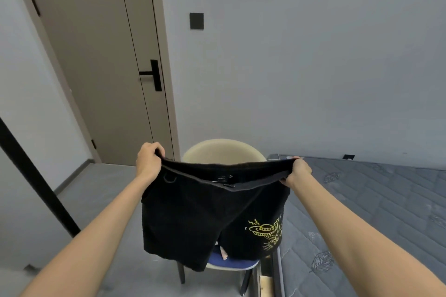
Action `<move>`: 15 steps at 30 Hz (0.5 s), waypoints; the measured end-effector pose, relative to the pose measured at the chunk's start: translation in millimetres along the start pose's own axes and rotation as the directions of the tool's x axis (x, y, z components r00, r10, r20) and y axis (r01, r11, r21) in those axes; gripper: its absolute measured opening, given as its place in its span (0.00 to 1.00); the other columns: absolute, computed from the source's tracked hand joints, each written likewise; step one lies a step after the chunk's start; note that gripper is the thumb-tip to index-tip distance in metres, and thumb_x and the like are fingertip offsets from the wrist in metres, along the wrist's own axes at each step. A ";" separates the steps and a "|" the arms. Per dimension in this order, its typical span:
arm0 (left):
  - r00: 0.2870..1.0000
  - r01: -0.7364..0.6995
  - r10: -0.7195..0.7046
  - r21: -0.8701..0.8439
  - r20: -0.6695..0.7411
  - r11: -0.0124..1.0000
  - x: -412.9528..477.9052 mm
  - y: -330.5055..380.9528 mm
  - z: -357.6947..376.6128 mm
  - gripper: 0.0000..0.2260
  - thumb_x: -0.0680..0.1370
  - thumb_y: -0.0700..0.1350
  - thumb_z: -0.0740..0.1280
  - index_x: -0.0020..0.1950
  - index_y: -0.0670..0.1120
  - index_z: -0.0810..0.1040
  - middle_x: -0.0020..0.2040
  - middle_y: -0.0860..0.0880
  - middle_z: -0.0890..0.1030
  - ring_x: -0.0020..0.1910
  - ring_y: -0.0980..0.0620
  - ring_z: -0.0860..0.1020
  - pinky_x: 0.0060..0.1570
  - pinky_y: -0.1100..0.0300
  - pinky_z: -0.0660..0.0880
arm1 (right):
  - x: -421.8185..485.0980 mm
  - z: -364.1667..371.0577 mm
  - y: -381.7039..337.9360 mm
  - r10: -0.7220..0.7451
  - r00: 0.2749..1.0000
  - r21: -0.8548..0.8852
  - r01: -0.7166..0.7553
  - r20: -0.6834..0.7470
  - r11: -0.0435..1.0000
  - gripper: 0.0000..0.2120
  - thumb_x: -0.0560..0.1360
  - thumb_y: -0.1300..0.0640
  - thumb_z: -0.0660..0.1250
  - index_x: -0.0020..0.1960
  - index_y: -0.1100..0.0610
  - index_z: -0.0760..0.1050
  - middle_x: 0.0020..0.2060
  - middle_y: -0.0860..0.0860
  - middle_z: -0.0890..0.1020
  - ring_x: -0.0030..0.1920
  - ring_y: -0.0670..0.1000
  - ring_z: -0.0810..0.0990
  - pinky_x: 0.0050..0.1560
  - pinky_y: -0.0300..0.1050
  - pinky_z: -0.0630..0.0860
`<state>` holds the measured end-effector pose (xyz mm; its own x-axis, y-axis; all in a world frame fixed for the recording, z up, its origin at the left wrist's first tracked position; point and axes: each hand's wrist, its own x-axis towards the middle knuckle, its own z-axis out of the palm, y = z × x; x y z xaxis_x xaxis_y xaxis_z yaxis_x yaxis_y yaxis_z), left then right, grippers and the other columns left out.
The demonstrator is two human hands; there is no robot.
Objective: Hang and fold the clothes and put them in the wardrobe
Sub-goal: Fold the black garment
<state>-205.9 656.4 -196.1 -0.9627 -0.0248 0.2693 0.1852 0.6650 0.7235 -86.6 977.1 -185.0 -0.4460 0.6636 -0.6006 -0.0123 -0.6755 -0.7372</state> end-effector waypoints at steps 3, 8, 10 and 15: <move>0.994 -0.107 0.109 -0.077 0.030 0.991 1.8 2.2 -5.6 0.18 0.74 0.26 0.53 0.35 0.46 0.72 0.48 0.46 0.75 0.48 0.49 0.71 0.48 0.60 0.64 | 4.2 1.1 -1.0 -0.282 0.955 -0.100 0.290 0.088 0.952 0.20 0.73 0.71 0.50 0.36 0.53 0.74 0.49 0.55 0.76 0.49 0.55 0.73 0.48 0.48 0.73; 0.975 -0.185 0.216 -0.333 0.059 0.925 -4.0 34.8 -0.6 0.12 0.77 0.30 0.60 0.53 0.45 0.75 0.53 0.50 0.78 0.54 0.56 0.75 0.50 0.72 0.69 | -11.2 24.8 -3.9 -0.370 0.866 -0.241 0.459 0.336 0.855 0.17 0.74 0.71 0.53 0.51 0.56 0.76 0.48 0.54 0.78 0.47 0.52 0.76 0.50 0.45 0.76; 0.960 -0.204 0.259 -0.369 0.107 0.907 -8.2 51.9 5.6 0.13 0.77 0.31 0.61 0.56 0.46 0.75 0.56 0.50 0.77 0.55 0.57 0.75 0.46 0.77 0.69 | -22.5 39.4 -1.6 -0.377 0.815 -0.359 0.544 0.439 0.758 0.11 0.74 0.69 0.58 0.50 0.56 0.70 0.45 0.53 0.76 0.44 0.51 0.74 0.44 0.42 0.73; 0.870 -0.193 0.340 -0.390 0.356 0.901 -22.3 88.7 22.5 0.21 0.78 0.35 0.61 0.69 0.50 0.69 0.65 0.51 0.72 0.42 0.62 0.72 0.40 0.80 0.70 | -54.8 67.0 2.6 -0.401 0.618 -0.487 0.783 0.676 0.386 0.11 0.68 0.68 0.63 0.36 0.52 0.68 0.32 0.48 0.73 0.34 0.47 0.71 0.34 0.37 0.67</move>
<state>-172.5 732.7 -152.2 -0.8451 0.4703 0.2543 0.4292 0.3130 0.8473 -122.2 917.4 -133.3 -0.8758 0.4637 0.1337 0.0816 0.4155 -0.9059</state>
